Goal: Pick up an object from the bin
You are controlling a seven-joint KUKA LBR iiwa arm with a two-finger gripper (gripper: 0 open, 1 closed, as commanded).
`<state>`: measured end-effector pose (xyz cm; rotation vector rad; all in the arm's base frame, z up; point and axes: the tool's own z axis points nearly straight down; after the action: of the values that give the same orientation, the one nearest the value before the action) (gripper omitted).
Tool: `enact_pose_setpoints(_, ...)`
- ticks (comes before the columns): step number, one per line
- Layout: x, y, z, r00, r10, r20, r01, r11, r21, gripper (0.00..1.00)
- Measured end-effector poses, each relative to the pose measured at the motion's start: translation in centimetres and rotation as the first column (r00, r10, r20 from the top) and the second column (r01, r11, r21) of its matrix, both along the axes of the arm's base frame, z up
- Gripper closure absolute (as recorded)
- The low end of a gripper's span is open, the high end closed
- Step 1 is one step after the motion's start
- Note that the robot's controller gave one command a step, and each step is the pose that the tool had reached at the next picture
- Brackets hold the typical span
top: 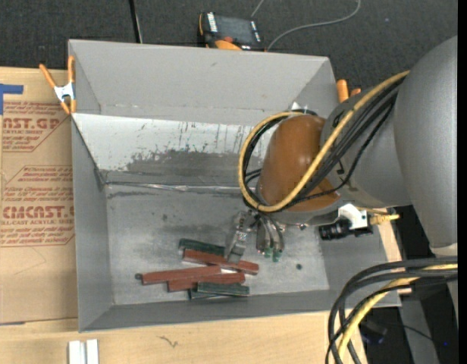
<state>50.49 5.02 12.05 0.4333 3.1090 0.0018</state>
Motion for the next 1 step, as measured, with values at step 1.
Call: enact_pose_setpoints(1, -0.05, -0.02, -0.1, 1.0, 0.0, -0.002, 0.0, 1.0, -0.001, 0.0)
